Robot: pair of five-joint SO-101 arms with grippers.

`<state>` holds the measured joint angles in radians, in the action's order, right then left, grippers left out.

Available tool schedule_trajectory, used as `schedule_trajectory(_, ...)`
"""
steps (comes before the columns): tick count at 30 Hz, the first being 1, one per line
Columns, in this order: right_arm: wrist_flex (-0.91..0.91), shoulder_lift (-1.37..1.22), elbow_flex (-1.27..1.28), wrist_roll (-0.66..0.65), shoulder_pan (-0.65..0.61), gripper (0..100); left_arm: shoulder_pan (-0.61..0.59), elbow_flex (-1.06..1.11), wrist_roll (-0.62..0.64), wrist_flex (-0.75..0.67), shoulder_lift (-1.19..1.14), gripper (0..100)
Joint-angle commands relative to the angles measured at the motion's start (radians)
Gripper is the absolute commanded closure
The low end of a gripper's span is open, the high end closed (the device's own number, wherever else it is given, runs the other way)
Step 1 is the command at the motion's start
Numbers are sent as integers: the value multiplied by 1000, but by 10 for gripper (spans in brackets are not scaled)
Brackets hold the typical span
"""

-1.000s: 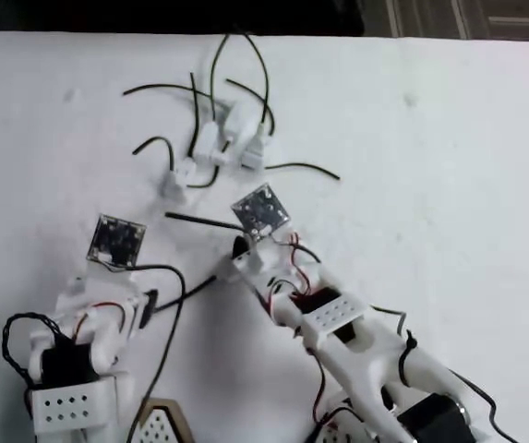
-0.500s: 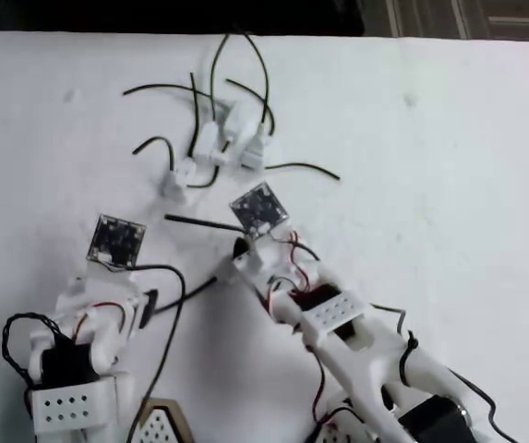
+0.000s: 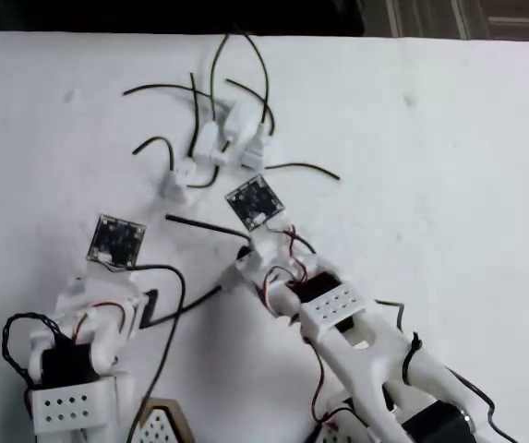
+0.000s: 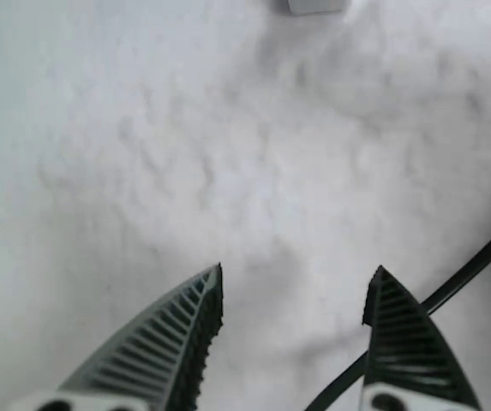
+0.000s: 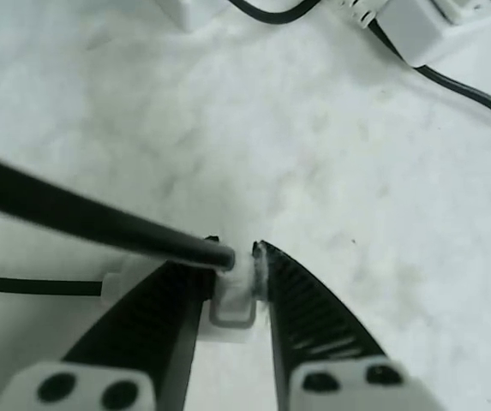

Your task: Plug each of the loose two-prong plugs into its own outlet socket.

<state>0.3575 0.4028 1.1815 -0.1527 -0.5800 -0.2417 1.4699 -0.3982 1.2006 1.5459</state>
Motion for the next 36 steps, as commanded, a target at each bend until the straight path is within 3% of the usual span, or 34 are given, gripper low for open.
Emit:
schedule_trajectory(1, 44, -4, 6, -3, 13, 892, -4, -6, 0, 2, 12, 729)
schedule_trajectory(14, 150, 260, 12, 81, 5, 882, -4, -6, 0, 2, 12, 729)
schedule_trajectory(36, 51, 262, 12, 144, 5, 907, -4, -6, 0, 2, 12, 729)
